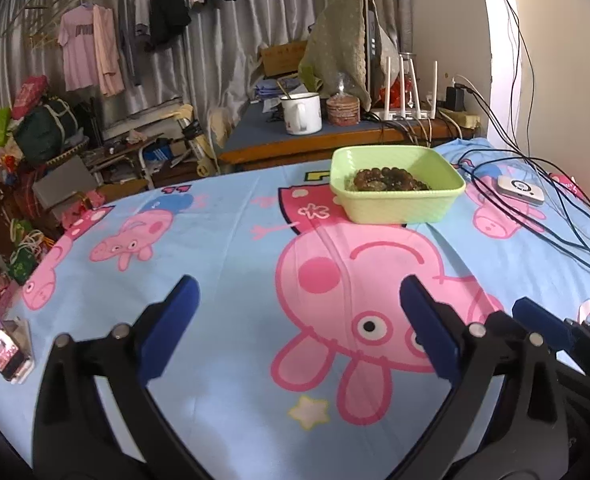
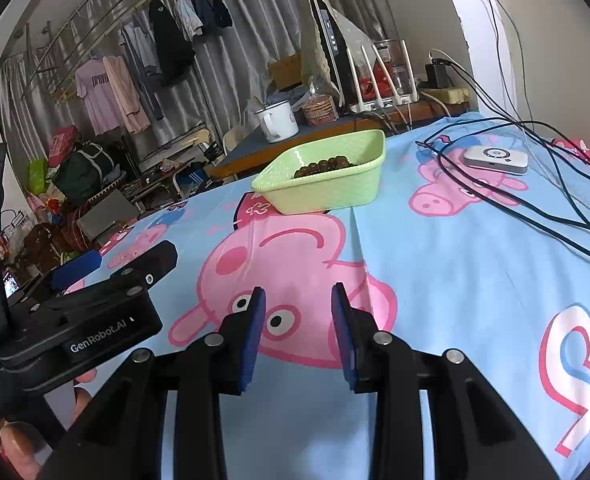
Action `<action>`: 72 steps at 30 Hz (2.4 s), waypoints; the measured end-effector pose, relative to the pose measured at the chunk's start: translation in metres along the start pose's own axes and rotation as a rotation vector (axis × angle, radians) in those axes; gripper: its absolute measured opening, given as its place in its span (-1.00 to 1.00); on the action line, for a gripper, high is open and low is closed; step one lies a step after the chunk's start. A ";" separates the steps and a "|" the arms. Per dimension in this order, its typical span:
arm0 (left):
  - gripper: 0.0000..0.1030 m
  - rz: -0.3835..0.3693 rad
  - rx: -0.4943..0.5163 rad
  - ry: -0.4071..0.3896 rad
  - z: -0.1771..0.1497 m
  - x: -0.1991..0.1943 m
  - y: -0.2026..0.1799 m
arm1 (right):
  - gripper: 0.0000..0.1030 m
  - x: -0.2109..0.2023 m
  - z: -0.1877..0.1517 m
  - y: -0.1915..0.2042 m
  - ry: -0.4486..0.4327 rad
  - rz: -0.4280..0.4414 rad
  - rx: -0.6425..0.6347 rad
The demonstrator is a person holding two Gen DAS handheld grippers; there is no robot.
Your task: Organize jewelry
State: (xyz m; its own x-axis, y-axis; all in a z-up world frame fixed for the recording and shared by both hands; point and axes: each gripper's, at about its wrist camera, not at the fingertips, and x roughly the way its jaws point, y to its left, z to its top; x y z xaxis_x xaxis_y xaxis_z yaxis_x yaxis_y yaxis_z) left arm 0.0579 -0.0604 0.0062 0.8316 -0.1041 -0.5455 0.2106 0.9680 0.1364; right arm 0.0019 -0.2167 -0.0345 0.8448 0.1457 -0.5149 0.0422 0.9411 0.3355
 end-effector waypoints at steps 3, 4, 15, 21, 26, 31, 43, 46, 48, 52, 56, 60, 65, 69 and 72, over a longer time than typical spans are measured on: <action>0.87 0.016 0.006 0.002 -0.001 0.000 -0.001 | -0.98 -0.002 0.000 -0.001 -0.007 0.000 0.001; 0.87 0.020 0.011 0.000 -0.002 0.000 -0.002 | -0.98 -0.002 0.000 0.000 -0.008 -0.001 0.002; 0.87 0.012 0.008 0.024 -0.004 0.005 -0.002 | -0.98 -0.003 -0.001 0.000 -0.012 0.001 0.005; 0.87 0.017 0.012 0.029 -0.005 0.006 -0.004 | -0.98 -0.004 -0.002 0.000 -0.012 0.003 0.008; 0.87 0.009 0.020 0.029 -0.007 0.005 -0.005 | -0.98 -0.005 -0.001 0.000 -0.016 0.003 0.011; 0.87 0.000 0.009 0.033 -0.008 0.004 -0.004 | -0.98 -0.006 -0.006 0.003 -0.022 0.007 0.012; 0.87 -0.007 -0.006 0.046 -0.007 0.005 -0.002 | -0.98 -0.010 -0.007 0.007 -0.025 0.019 0.013; 0.87 -0.006 -0.014 0.059 -0.007 0.008 -0.001 | -0.98 -0.009 -0.006 0.007 -0.021 0.020 0.013; 0.87 -0.005 -0.017 0.063 -0.007 0.008 0.000 | -0.98 -0.010 -0.007 0.008 -0.020 0.021 0.012; 0.87 -0.003 -0.019 0.065 -0.007 0.009 0.001 | -0.98 -0.010 -0.007 0.009 -0.017 0.020 0.012; 0.87 -0.009 -0.019 0.073 -0.008 0.011 0.002 | -0.98 -0.009 -0.006 0.009 -0.017 0.021 0.012; 0.87 -0.013 -0.024 0.083 -0.010 0.012 0.003 | -0.98 -0.008 -0.007 0.011 -0.012 0.021 0.011; 0.87 -0.014 -0.026 0.086 -0.010 0.014 0.003 | -0.98 -0.006 -0.006 0.012 -0.008 0.023 0.011; 0.87 -0.014 -0.025 0.088 -0.010 0.014 0.003 | -0.98 -0.005 -0.006 0.012 -0.005 0.022 0.012; 0.87 -0.013 -0.024 0.089 -0.011 0.014 0.003 | -0.98 -0.002 -0.006 0.010 0.000 0.024 0.014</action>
State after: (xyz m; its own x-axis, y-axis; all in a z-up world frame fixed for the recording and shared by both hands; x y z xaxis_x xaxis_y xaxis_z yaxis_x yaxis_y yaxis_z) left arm 0.0647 -0.0565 -0.0101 0.7801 -0.0969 -0.6181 0.2077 0.9720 0.1097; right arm -0.0030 -0.2056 -0.0348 0.8456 0.1678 -0.5067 0.0294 0.9332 0.3582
